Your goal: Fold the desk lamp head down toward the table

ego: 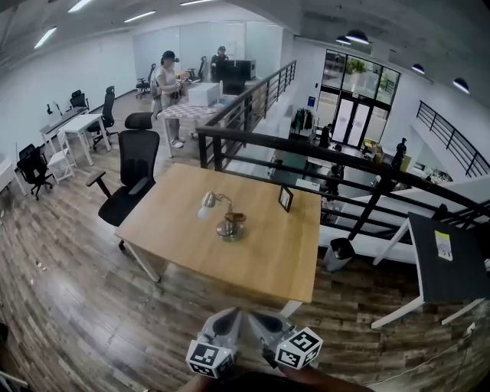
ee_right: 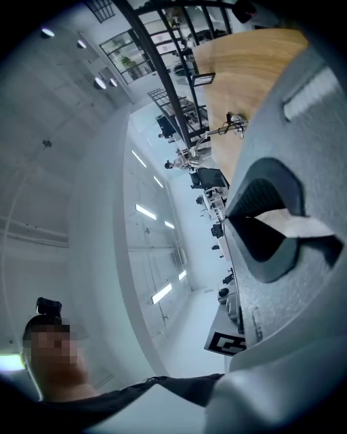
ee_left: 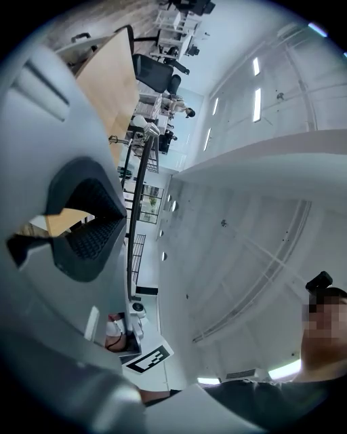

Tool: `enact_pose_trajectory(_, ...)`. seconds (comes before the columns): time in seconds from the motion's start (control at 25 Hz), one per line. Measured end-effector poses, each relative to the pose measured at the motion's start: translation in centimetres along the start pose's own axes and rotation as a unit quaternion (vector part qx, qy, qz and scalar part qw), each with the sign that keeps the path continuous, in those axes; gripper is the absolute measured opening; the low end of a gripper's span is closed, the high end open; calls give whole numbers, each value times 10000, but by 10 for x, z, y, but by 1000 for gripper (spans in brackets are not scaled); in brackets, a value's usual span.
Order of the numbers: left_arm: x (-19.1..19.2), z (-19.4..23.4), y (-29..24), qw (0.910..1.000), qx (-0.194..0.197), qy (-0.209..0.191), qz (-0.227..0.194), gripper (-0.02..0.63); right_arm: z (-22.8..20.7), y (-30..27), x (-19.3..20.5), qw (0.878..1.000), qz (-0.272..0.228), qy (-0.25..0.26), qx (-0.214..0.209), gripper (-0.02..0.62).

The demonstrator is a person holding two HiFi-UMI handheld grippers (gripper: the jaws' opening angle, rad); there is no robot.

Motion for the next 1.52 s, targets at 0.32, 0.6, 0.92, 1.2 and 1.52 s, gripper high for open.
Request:
enact_pose_trajectory(0.32,-43,94,-21,9994,263,-210,-8,2,-12,-89,-45,9997,-110,64,191,3)
enact_pose_trajectory(0.6,-58,170,-14,9993,326,-206,20,2,-6,-163,-65,9995,-125,9,276,3)
enact_pose_trajectory(0.92,-67,225,-15,9997,217,-97,54,2,-13,-216,-82,9995,-94,44,295,3)
enact_pose_trajectory(1.2,-83,257,-55,9999,151,50,5,2,-61,-243,-101,9993,-146,-28,348,3)
enact_pose_trajectory(1.52,-112,285,-119,10000,-20,23,53,2,-131,-269,-149,9995,-211,61,240,3)
Point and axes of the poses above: the fingertips, and each gripper's own axes: y backward along the fingers, z to its left, x out of its underside, the point moved 9 cm from there along y, backward along the fingers, and after that the axes turned 15 degrees about z, right-handed, at the moved point
